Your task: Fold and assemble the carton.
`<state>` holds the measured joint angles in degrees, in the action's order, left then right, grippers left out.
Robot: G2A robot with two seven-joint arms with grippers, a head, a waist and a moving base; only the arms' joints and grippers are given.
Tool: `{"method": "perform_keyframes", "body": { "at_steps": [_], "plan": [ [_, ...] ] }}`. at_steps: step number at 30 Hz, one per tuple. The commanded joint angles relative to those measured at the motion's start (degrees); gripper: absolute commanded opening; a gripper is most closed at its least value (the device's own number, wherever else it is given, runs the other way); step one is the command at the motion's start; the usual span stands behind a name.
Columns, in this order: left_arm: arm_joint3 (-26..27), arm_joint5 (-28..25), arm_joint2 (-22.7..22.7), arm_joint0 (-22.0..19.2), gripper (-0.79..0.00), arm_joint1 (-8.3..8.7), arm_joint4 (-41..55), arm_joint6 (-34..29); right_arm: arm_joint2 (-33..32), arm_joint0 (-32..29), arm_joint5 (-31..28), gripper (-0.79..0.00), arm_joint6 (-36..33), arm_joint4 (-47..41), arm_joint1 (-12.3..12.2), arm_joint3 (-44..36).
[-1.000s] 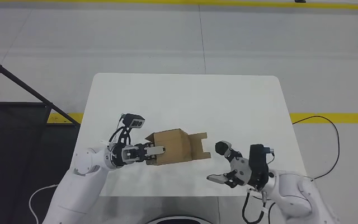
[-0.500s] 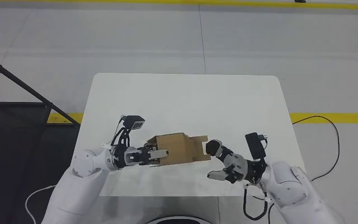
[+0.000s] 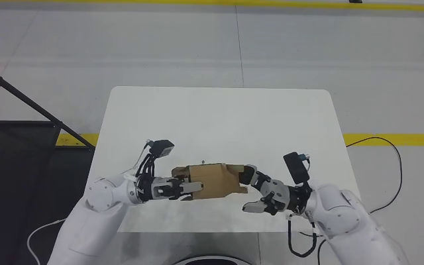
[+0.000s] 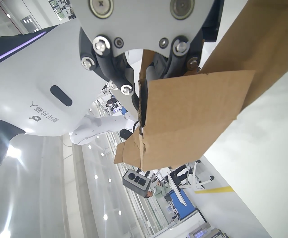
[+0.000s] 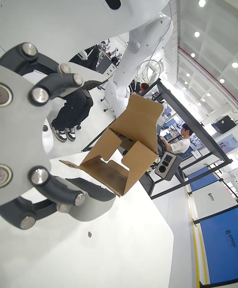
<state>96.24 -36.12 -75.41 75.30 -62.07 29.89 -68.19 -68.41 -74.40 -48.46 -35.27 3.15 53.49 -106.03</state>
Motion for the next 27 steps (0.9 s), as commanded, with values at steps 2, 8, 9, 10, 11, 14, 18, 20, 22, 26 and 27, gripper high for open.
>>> {"method": "perform_keyframes", "body": {
  "at_steps": [2, 8, 9, 10, 11, 14, 18, 20, 22, 26, 27],
  "plan": [
    [0.12, -0.60, 0.38, -0.06, -0.785, 0.35, -1.19, 0.62, -0.01, 0.33, 0.42, 0.000, -0.73, 0.09, -0.04, -0.47],
    [0.07, -2.00, 1.06, -0.14, -0.785, 1.13, -2.81, 2.01, 0.16, 0.85, 1.81, 0.000, -1.72, 1.17, -0.05, -1.47],
    [0.10, -2.21, 1.21, -0.15, -0.785, 1.25, -3.03, 2.22, 0.17, 0.93, 2.03, 0.000, -1.86, 1.55, -0.05, -1.68],
    [0.08, -2.34, 1.37, -0.16, -0.785, 1.38, -3.13, 2.36, 0.20, 0.97, 2.31, 0.000, -1.95, 1.96, -0.05, -1.90],
    [0.04, -2.48, 1.49, -0.18, -0.785, 1.52, -3.18, 2.50, 0.21, 1.01, 2.68, 0.000, -2.03, 2.45, -0.04, -2.12],
    [0.14, -3.08, 1.79, -0.27, -0.785, 1.93, -3.98, 3.09, 0.10, 1.02, 3.52, 0.000, -1.51, 3.64, 0.01, -2.80],
    [0.14, -3.93, 2.31, -0.25, -0.785, 2.46, -4.75, 3.95, -0.16, 0.79, 5.34, 0.000, -0.91, 6.03, 0.05, -3.86],
    [0.10, -4.34, 2.52, -0.32, -0.785, 2.71, -4.81, 4.36, -0.18, 0.69, 6.19, 0.000, -0.49, 6.83, 0.09, -4.23],
    [0.19, -4.91, 2.59, -0.37, -0.785, 2.97, -5.15, 4.93, -0.21, 0.72, 7.02, 0.000, -0.21, 7.38, 0.13, -4.33],
    [0.42, -5.75, 2.80, -0.20, -0.785, 3.52, -5.47, 5.77, -0.10, 0.93, 8.08, 0.000, 0.24, 8.03, 0.24, -4.75],
    [0.43, -5.93, 2.86, -0.13, -0.785, 3.66, -5.61, 5.94, -0.06, 0.98, 8.27, 0.000, 0.33, 8.06, 0.26, -4.82]
  ]
}}
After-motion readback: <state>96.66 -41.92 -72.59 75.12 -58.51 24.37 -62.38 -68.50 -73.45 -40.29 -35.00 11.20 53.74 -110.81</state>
